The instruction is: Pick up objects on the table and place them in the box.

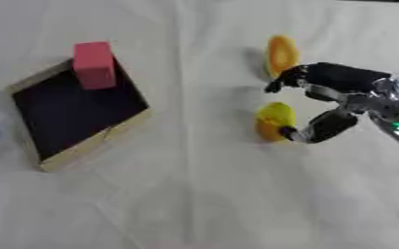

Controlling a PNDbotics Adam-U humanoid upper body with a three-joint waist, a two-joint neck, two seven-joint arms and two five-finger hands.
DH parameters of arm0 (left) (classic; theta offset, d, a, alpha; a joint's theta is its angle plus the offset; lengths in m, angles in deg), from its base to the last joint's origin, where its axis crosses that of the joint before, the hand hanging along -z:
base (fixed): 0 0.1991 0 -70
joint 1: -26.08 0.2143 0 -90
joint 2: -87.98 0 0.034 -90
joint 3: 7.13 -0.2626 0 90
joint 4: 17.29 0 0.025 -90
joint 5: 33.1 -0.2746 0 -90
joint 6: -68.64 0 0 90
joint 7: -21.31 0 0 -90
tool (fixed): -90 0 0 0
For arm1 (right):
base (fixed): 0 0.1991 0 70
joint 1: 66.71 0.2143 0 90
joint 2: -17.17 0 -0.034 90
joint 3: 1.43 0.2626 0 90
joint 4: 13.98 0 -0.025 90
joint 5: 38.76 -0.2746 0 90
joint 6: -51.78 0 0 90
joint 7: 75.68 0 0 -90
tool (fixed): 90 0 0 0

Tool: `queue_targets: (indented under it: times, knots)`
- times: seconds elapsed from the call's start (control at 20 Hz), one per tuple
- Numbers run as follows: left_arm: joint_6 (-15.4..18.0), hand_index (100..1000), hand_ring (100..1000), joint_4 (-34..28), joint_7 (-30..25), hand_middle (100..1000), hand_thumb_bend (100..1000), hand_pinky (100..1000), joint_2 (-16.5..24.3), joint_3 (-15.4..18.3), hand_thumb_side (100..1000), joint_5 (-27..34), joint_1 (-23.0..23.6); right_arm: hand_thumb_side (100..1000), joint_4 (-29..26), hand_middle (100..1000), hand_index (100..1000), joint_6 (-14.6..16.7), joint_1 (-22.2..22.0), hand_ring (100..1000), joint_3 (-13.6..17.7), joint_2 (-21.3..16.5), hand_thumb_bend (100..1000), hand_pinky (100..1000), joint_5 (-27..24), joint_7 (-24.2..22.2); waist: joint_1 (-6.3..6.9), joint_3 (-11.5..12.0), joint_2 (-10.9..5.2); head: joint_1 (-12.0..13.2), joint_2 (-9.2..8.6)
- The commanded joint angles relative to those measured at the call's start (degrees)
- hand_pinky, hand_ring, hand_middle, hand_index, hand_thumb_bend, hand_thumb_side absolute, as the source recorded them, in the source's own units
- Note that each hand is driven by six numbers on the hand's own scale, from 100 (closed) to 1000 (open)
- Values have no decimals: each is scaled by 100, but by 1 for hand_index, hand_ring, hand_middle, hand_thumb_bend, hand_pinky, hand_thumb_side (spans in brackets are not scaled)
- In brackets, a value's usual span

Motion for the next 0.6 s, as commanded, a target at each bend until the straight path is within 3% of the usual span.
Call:
queue_targets:
  times: [0.05,0.25,0.4,0.45,0.6]
  knots:
    - [10,765,651,-85,-10,608,100,693,65,10,583,37,-65,217,101,678,821,13,74,897,51,-85,319,897,82,20,10,4,-4,3,-52]
    - [11,765,651,-85,-13,608,100,693,60,8,583,35,-73,217,200,604,762,12,86,859,43,-44,259,889,98,70,7,8,7,7,-50]
    - [12,765,651,-85,-13,608,100,693,56,8,583,35,-77,178,258,553,708,-21,90,832,45,-15,171,885,26,145,5,11,12,9,-44]
    - [11,765,651,-85,-14,608,100,693,54,8,583,35,-78,151,271,535,690,-38,90,815,44,-7,100,882,-25,167,4,10,12,7,-40]
    - [10,764,651,-85,-18,608,100,694,51,7,584,35,-82,211,274,503,654,-101,98,790,48,2,100,876,-196,253,-3,5,6,-7,-23]
